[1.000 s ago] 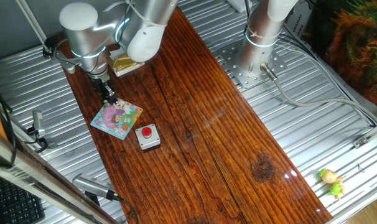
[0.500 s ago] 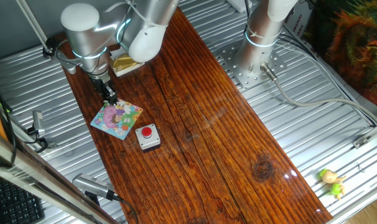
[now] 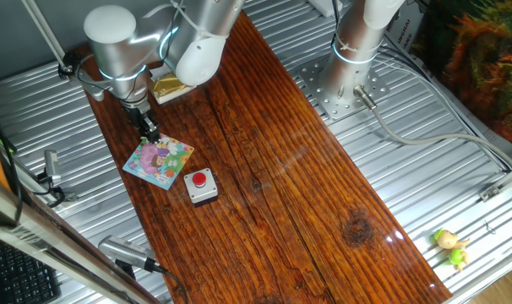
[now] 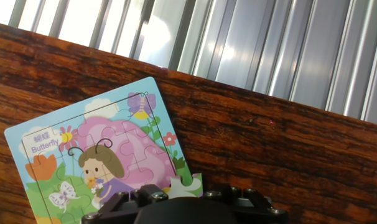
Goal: Assemble one piece of a puzzle
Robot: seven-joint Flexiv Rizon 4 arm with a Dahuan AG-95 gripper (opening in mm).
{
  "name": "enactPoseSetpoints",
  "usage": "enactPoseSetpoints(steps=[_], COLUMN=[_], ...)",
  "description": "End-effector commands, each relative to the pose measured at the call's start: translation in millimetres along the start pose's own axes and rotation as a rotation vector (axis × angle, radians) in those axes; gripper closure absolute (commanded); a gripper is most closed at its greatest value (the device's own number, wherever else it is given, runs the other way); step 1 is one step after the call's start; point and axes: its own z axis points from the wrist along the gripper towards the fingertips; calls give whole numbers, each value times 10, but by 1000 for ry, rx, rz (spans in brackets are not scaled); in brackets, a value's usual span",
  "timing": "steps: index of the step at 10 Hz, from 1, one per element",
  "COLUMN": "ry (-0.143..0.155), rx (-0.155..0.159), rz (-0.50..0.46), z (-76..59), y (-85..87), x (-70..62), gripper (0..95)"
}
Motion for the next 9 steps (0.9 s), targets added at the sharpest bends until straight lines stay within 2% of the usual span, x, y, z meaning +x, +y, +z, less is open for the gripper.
enactPoseSetpoints(steps=[1, 9], ry=[1, 1], rx=[0, -4], rz=[4, -8], z=[4, 22], y=[-2, -2], x=[-1, 4], gripper=[380, 380])
